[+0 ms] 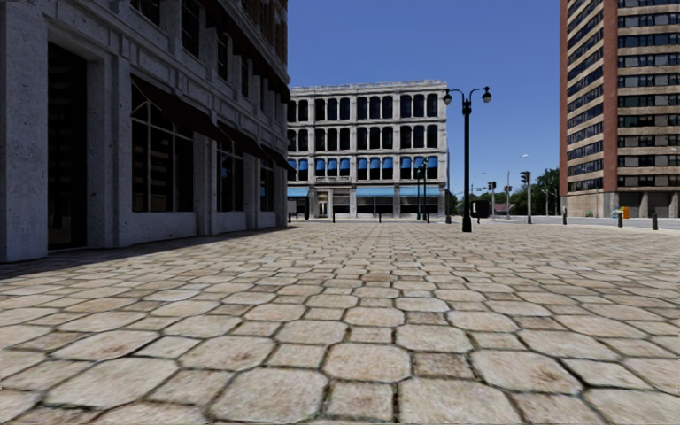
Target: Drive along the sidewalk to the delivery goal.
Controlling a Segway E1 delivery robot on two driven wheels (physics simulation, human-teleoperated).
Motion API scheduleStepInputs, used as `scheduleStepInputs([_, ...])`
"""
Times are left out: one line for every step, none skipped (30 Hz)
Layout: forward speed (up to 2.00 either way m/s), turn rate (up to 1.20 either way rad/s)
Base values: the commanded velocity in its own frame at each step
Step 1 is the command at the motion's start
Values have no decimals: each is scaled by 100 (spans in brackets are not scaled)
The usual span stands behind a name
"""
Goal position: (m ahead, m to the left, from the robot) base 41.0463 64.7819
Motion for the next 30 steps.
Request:
scheduleStepInputs([200, 0])
scheduleStepInputs([200, 0])
scheduleStepInputs([200, 0])
scheduleStepInputs([200, 0])
scheduleStepInputs([200, 0])
scheduleStepInputs([200, 0])
scheduleStepInputs([200, 0])
scheduleStepInputs([200, 0])
scheduleStepInputs([200, 0])
scheduleStepInputs([200, 0])
scheduleStepInputs([200, 0])
scheduleStepInputs([200, 0])
scheduleStepInputs([200, 0])
scheduleStepInputs([200, 0])
scheduleStepInputs([200, 0])
scheduleStepInputs([200, 0])
scheduleStepInputs([200, 0])
scheduleStepInputs([200, 0])
scheduleStepInputs([200, 0])
scheduleStepInputs([200, 0])
scheduleStepInputs([200, 0])
scheduleStepInputs([200, 0])
scheduleStepInputs([200, 0])
scheduleStepInputs([200, 0])
scheduleStepInputs([200, 0])
scheduleStepInputs([200, 0])
scheduleStepInputs([200, 0])
scheduleStepInputs([200, 0])
scheduleStepInputs([200, 0])
scheduleStepInputs([200, 0])
